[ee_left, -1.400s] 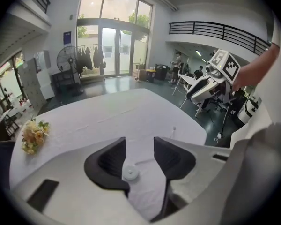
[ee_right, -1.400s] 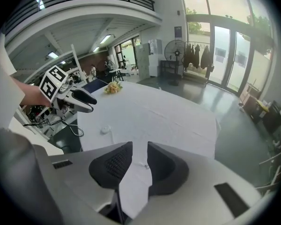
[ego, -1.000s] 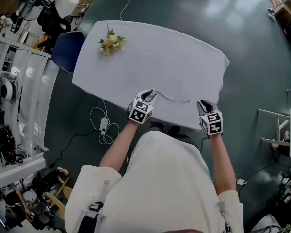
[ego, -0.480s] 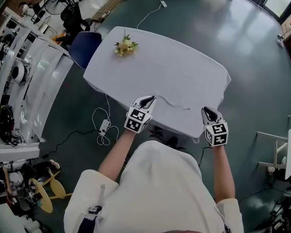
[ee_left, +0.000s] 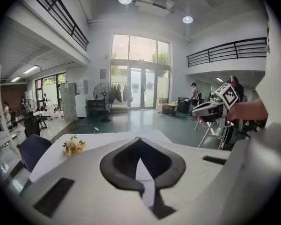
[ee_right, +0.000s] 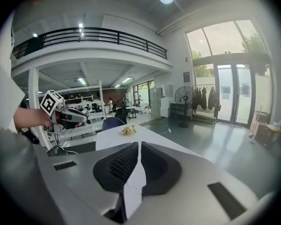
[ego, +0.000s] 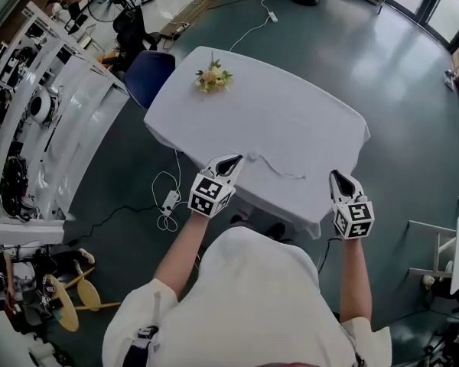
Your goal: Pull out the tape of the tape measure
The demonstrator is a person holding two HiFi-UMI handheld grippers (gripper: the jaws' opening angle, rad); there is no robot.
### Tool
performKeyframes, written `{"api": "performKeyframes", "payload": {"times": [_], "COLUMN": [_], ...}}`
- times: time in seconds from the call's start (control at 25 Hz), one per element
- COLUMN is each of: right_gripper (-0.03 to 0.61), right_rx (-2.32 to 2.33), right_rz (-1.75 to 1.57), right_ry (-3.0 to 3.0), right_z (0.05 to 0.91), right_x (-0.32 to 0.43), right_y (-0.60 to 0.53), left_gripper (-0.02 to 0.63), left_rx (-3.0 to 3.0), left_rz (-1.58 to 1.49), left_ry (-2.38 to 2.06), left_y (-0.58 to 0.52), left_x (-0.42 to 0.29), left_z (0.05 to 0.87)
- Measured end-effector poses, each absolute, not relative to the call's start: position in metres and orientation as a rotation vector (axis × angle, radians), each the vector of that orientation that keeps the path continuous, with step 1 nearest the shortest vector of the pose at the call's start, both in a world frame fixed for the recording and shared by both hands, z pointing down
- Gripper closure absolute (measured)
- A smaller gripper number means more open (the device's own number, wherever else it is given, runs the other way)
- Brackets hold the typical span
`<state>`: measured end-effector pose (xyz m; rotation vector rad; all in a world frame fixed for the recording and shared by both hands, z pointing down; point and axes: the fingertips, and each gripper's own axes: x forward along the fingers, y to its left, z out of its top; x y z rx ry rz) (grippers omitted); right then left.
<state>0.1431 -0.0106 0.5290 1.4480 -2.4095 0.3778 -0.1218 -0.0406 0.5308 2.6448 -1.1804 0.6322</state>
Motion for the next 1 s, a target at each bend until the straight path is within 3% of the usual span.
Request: {"api": "performKeyframes", "payload": {"times": [1.0], "right_gripper": [0.537], "right_rx": [1.618], "right_rz": [0.225], "right_ry": [-2.37], "right_z": [0.468], "right_x": [0.096], "right_y": [0.005], "left_gripper": [0.606], "left_rx": [2.785], "left_rz": [0.464], "left_ry": [-1.052], "left_y": [-0.047], "left_x": [-0.162], "left_z": [0.477]}}
